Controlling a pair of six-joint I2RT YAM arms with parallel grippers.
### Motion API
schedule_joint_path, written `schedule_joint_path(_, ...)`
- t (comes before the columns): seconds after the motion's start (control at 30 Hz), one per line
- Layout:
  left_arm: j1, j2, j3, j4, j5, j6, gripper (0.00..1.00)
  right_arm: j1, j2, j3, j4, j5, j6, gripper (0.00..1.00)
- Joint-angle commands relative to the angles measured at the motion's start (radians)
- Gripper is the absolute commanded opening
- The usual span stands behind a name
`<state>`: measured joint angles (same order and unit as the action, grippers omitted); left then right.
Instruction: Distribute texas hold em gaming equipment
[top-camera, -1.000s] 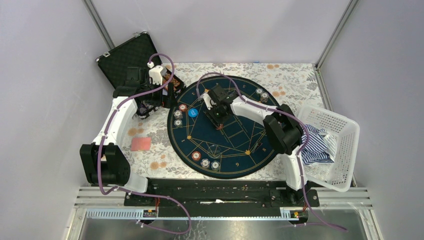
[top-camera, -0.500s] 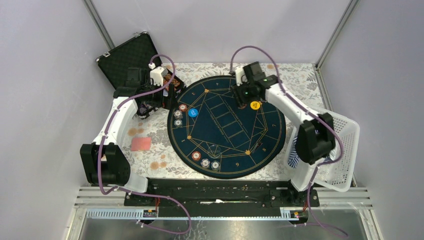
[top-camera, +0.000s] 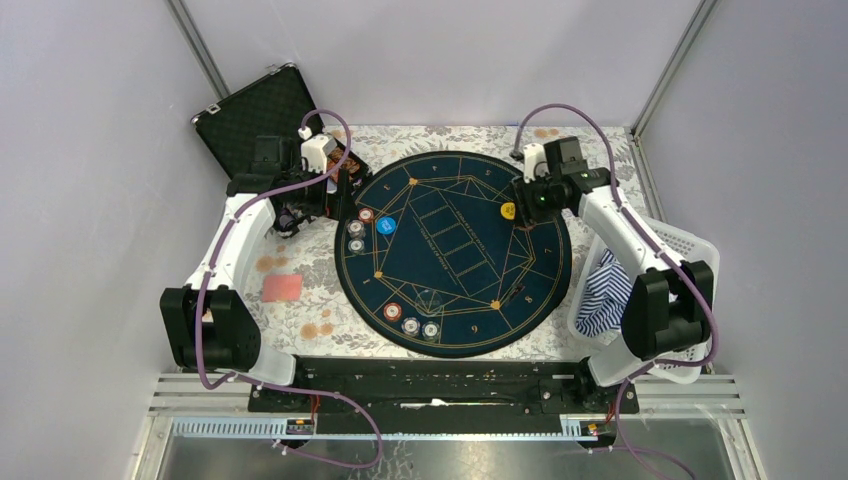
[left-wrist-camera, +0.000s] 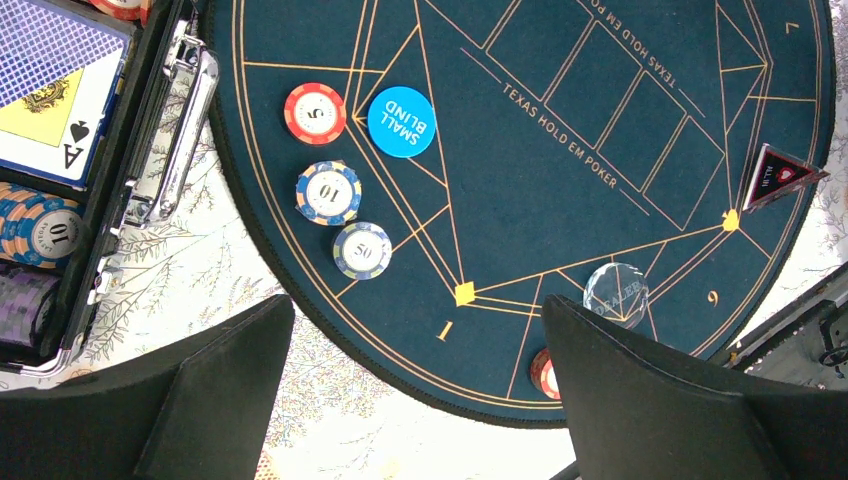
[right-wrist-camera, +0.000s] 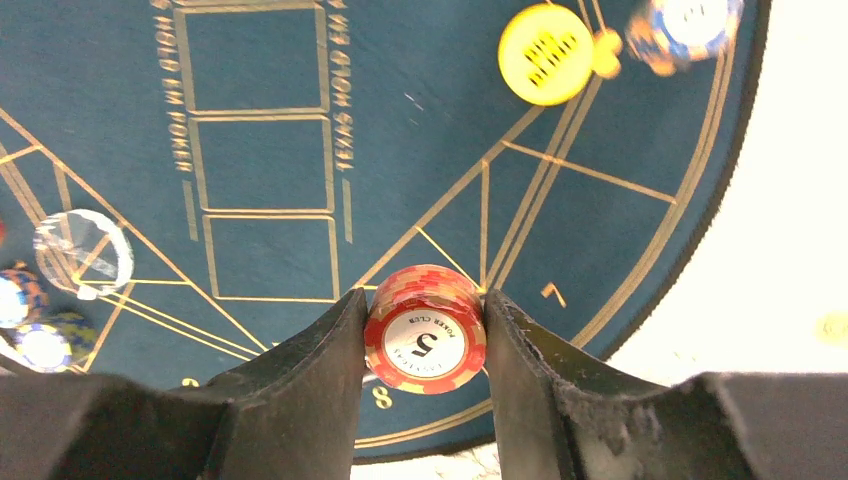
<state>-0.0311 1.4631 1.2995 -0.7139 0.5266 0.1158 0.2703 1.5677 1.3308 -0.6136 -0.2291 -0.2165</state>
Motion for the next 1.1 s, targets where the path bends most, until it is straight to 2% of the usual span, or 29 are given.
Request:
schedule_joint_path(0.0, 0.006, -0.026, 0.01, 0.006, 0.014, 0.014, 0.99, -0.092, -0.03, -0.032, 0.037, -0.043, -0.062, 0.39)
schedule_joint_path(0.17, 0.006, -0.024, 0.002, 0.006, 0.018, 0.01, 0.99, -0.155, 0.008, -0.036, 0.06, -0.001, -0.088, 0.39)
schedule_joint_path(0.33, 0.006, -0.018, 0.009, 0.005, 0.031, 0.004, 0.99, -0.186, 0.114, -0.007, 0.122, 0.06, -0.09, 0.39)
schedule_joint_path(0.77, 0.006, -0.03, -0.004, 0.006, 0.022, 0.012, 0.99, -0.183, 0.396, 0.169, 0.196, 0.102, -0.035, 0.44)
schedule_joint_path(1.07, 0.006, -0.026, -0.004, 0.007, 0.016, 0.015, 0.99, -0.179, 0.484, 0.205, 0.23, 0.132, -0.04, 0.48)
